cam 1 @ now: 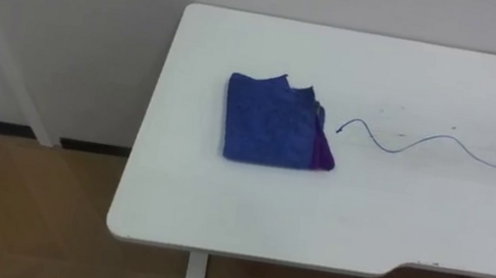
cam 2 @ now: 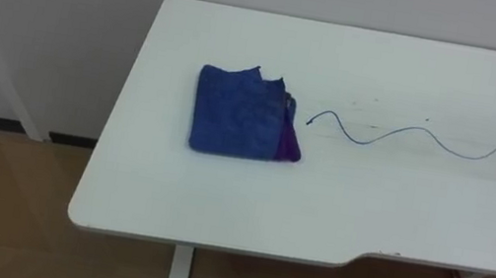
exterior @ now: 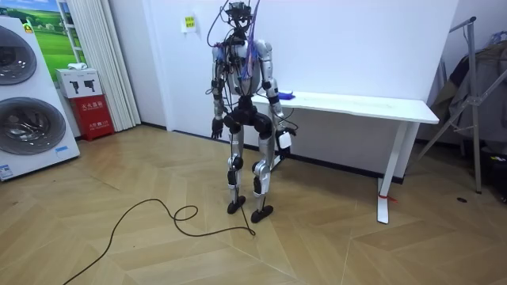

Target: Wipe table

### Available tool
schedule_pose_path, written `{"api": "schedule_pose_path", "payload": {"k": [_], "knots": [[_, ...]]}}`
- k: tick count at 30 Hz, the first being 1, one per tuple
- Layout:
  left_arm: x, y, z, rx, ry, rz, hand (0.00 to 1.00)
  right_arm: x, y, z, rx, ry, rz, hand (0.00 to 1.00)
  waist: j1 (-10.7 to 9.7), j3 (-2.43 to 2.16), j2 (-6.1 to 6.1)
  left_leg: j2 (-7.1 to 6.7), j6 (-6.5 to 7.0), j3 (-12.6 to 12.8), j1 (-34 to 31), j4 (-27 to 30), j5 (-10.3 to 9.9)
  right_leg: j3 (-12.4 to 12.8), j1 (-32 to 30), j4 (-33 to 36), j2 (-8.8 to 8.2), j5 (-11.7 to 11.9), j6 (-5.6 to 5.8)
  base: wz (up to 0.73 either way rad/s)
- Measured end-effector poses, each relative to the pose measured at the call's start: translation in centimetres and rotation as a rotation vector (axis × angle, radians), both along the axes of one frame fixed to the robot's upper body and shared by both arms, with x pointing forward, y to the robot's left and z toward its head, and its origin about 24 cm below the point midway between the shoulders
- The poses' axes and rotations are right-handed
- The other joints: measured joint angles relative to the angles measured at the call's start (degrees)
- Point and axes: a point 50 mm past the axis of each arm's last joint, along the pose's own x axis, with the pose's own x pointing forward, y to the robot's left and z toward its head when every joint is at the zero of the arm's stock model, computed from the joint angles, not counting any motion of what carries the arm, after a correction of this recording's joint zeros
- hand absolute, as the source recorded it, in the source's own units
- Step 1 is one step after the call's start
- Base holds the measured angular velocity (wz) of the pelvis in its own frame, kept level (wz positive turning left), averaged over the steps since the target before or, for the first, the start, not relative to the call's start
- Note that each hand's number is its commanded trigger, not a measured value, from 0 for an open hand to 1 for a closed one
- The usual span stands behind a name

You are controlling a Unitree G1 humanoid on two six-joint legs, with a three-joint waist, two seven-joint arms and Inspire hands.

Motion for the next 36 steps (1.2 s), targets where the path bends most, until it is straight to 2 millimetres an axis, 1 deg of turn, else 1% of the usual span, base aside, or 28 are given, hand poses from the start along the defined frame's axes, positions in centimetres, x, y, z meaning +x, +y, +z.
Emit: {"api": "schedule_pose_path", "payload": {"k": [2, 3, 5, 8, 10, 11, 12, 13, 14, 15, 16, 17, 18, 20, 21, 22, 23, 24, 25, 26, 27, 29, 30, 32, 33, 34, 35, 36], "knots": [[-0.5, 0.3, 0.1, 0.013, 0.006, 0.035, 0.00, -1.1, -0.7, 0.2, -0.043, 0.011, -0.176, 0.00, -1.65, -0.06, -0.04, -0.01, 0.00, -0.17, -0.02, 0.01, 0.00, 0.41, 0.00, 0.08, 0.02, -0.08, -0.13, 0.04], [-0.5, 0.4, 0.1, 0.022, 0.003, 0.040, 0.00, -1.5, -0.9, 0.2, -0.057, 0.017, -0.220, 0.00, -1.99, -0.07, -0.04, 0.00, 0.00, -0.20, -0.01, 0.02, 0.00, 0.49, 0.00, 0.14, 0.03, -0.08, -0.13, 0.00], [-0.3, 0.8, 0.2, 0.038, -0.015, 0.076, 0.00, -2.3, -1.5, 0.4, -0.113, 0.046, -0.346, 0.00, -2.97, -0.29, -0.21, 0.02, 0.00, 0.16, 0.13, 0.03, 0.00, 1.05, 0.01, 0.17, 0.09, -0.16, -0.26, -0.07], [-0.1, 0.9, 0.3, 0.042, -0.029, 0.108, 0.00, -2.5, -2.6, 0.7, -0.180, 0.071, -0.451, 0.00, -3.79, -0.16, -0.36, 0.03, -0.01, 1.22, 0.79, -0.39, 0.00, 2.10, 0.01, 0.17, 0.16, -0.19, -0.31, -0.22], [0.4, 1.5, 0.4, 0.050, -0.051, 0.139, 0.00, -2.2, -3.5, 1.1, -0.237, 0.075, -0.475, 0.00, -4.40, -0.20, -0.68, 0.00, -0.01, 1.26, 0.96, -0.75, 0.00, 2.25, 0.00, 0.40, 0.12, -0.19, -0.31, -0.08], [0.6, 1.9, 0.6, 0.061, -0.059, 0.138, 0.00, -1.3, -4.4, 1.4, -0.277, 0.066, -0.471, 0.00, -5.06, -0.28, -0.95, -0.03, -0.03, 1.25, 0.96, -0.75, 0.03, 2.27, -0.10, 0.54, 0.08, -0.19, -0.31, -0.09], [1.0, 2.2, 0.8, 0.070, -0.071, 0.133, 0.00, 0.0, -5.6, 1.8, -0.331, 0.049, -0.454, 0.00, -5.06, -0.27, -0.97, -0.05, -0.05, 1.51, 0.93, -0.74, 0.06, 2.37, -0.50, 0.98, 0.07, -0.26, -0.35, -0.13], [1.2, 2.3, 0.8, 0.074, -0.077, 0.131, 0.00, 0.9, -6.3, 2.2, -0.363, 0.032, -0.442, 0.00, -4.96, -0.29, -0.95, -0.04, -0.07, 1.76, 0.84, -0.74, 0.08, 2.47, -0.91, 1.43, 0.06, -0.33, -0.33, -0.21], [1.5, 2.6, 1.0, 0.081, -0.084, 0.127, 0.00, 3.0, -7.6, 3.0, -0.431, -0.015, -0.408, 0.00, -4.80, -0.25, -0.93, -0.01, -0.09, 2.29, 0.76, -0.74, 0.10, 2.51, -1.36, 1.80, 0.07, -0.35, -0.31, -0.19], [1.6, 2.8, 1.0, 0.084, -0.085, 0.125, 0.00, 4.1, -8.3, 3.5, -0.463, -0.042, -0.393, 0.00, -4.78, -0.25, -0.98, 0.01, -0.10, 2.50, 0.76, -0.74, 0.10, 2.48, -1.52, 1.92, 0.06, -0.35, -0.31, -0.16], [1.9, 3.0, 1.1, 0.089, -0.092, 0.121, 0.00, 6.3, -9.5, 4.5, -0.519, -0.099, -0.373, 0.00, -4.77, -0.25, -1.23, 0.02, -0.13, 2.60, 0.77, -0.72, 0.14, 2.47, -1.58, 1.95, 0.07, -0.34, -0.31, -0.04], [2.2, 3.2, 1.2, 0.092, -0.101, 0.117, 0.00, 8.0, -10.4, 5.4, -0.570, -0.147, -0.349, 0.00, -4.52, -0.37, -1.62, 0.06, -0.15, 2.52, 0.71, -0.64, 0.16, 2.44, -1.58, 1.96, 0.11, -0.34, -0.31, 0.00], [2.4, 3.2, 1.3, 0.091, -0.106, 0.115, 0.00, 8.9, -10.7, 5.9, -0.594, -0.169, -0.335, 0.00, -4.32, -0.41, -1.74, 0.10, -0.17, 2.52, 0.66, -0.63, 0.17, 2.43, -1.61, 1.99, 0.13, -0.34, -0.31, 0.00], [3.2, 2.9, 1.3, 0.071, -0.120, 0.085, 0.00, 12.3, -11.5, 8.0, -0.698, -0.267, -0.281, 0.00, -3.00, -0.43, -2.05, 0.13, -0.20, 2.78, -0.31, -0.47, 0.19, 2.55, -2.66, 2.09, 0.15, -0.34, -0.31, -0.04], [3.2, 2.7, 1.2, 0.063, -0.119, 0.076, 0.00, 14.0, -11.6, 8.9, -0.732, -0.317, -0.251, 0.00, -2.98, -0.40, -2.21, 0.13, -0.22, 2.80, -0.50, -0.14, 0.22, 2.52, -2.85, 2.01, 0.16, -0.34, -0.31, 0.00], [3.3, 2.6, 1.2, 0.058, -0.121, 0.077, 0.00, 14.7, -11.7, 9.4, -0.749, -0.335, -0.232, 0.00, -2.97, -0.39, -2.27, 0.17, -0.23, 2.77, -0.53, -0.15, 0.22, 2.46, -2.88, 2.01, 0.18, -0.34, -0.31, 0.05], [3.3, 2.5, 1.2, 0.052, -0.121, 0.073, 0.00, 15.9, -11.7, 10.2, -0.788, -0.372, -0.193, 0.00, -2.54, -0.53, -2.34, 0.28, -0.25, 2.71, -0.74, -0.17, 0.24, 2.23, -3.04, 2.02, 0.22, -0.34, -0.31, 0.06], [3.4, 2.5, 1.2, 0.050, -0.123, 0.074, 0.00, 16.5, -11.7, 10.6, -0.809, -0.390, -0.171, 0.00, -2.10, -0.56, -2.42, 0.29, -0.28, 2.67, -0.92, -0.13, 0.26, 2.18, -3.15, 1.99, 0.22, -0.34, -0.31, 0.06], [3.6, 2.5, 1.2, 0.046, -0.127, 0.073, 0.00, 17.6, -11.5, 11.5, -0.845, -0.433, -0.129, 0.00, -1.39, -0.36, -2.91, 0.31, -0.31, 2.58, -1.32, 0.03, 0.28, 2.00, -3.46, 2.02, 0.22, -0.36, -0.32, 0.00], [3.8, 2.5, 1.3, 0.038, -0.130, 0.071, 0.00, 18.8, -11.2, 12.5, -0.883, -0.485, -0.078, 0.00, -0.59, -0.34, -3.14, 0.33, -0.34, 2.61, -1.76, 0.18, 0.30, 1.95, -4.04, 1.99, 0.24, -0.36, -0.32, 0.00], [3.8, 2.5, 1.3, 0.036, -0.132, 0.071, 0.00, 19.5, -11.1, 13.1, -0.902, -0.515, -0.056, 0.00, -0.34, -0.39, -3.26, 0.33, -0.34, 2.61, -2.08, 0.30, 0.30, 1.93, -4.34, 1.94, 0.24, -0.35, -0.32, 0.00], [3.9, 2.3, 1.2, 0.027, -0.132, 0.070, 0.00, 22.5, -10.6, 15.9, -0.966, -0.641, 0.006, 0.00, -0.06, -0.28, -3.57, 0.31, -0.33, 2.63, -2.12, 0.32, 0.31, 1.95, -4.51, 1.92, 0.21, -0.35, -0.32, 0.00], [3.9, 2.3, 1.2, 0.024, -0.133, 0.071, 0.00, 23.2, -10.5, 16.6, -0.980, -0.666, 0.022, 0.00, 0.06, -0.31, -3.60, 0.32, -0.33, 2.61, -2.04, 0.32, 0.32, 1.97, -4.44, 1.92, 0.22, -0.36, -0.33, 0.05], [4.1, 2.3, 1.3, 0.025, -0.140, 0.047, 0.00, 25.1, -10.3, 19.2, -1.042, -0.770, 0.086, 0.00, 0.39, -0.28, -3.87, 0.34, -0.32, 1.96, -1.99, 0.32, 0.35, 1.29, -4.19, 1.82, 0.17, -0.41, -0.39, 0.18], [4.2, 2.5, 1.4, 0.028, -0.146, 0.041, 0.00, 25.4, -10.3, 19.9, -1.062, -0.791, 0.116, 0.00, 0.15, -0.29, -3.97, 0.32, -0.33, 1.40, -2.10, 0.30, 0.35, 0.83, -4.06, 1.68, 0.17, -0.41, -0.39, 0.34], [4.2, 2.7, 1.6, 0.035, -0.159, 0.038, 0.00, 25.8, -10.4, 21.1, -1.102, -0.833, 0.158, 0.00, -0.05, -0.37, -4.22, 0.28, -0.35, 0.67, -2.17, 0.21, 0.37, 0.34, -3.87, 1.38, 0.13, -0.41, -0.39, 0.21], [3.9, 3.0, 1.7, 0.042, -0.161, 0.037, 0.00, 26.4, -10.2, 22.6, -1.140, -0.885, 0.205, 0.00, 0.64, -0.45, -4.42, 0.29, -0.49, 0.63, -2.15, 0.16, 0.45, 0.21, -3.55, 1.33, 0.16, -0.44, -0.42, 0.09], [3.8, 3.1, 1.7, 0.043, -0.157, 0.036, 0.00, 26.8, -9.9, 23.4, -1.154, -0.921, 0.228, 0.00, 0.90, -0.44, -4.45, 0.29, -0.52, 0.62, -2.09, 0.13, 0.47, 0.09, -3.45, 1.18, 0.16, -0.45, -0.42, -0.08]]}}
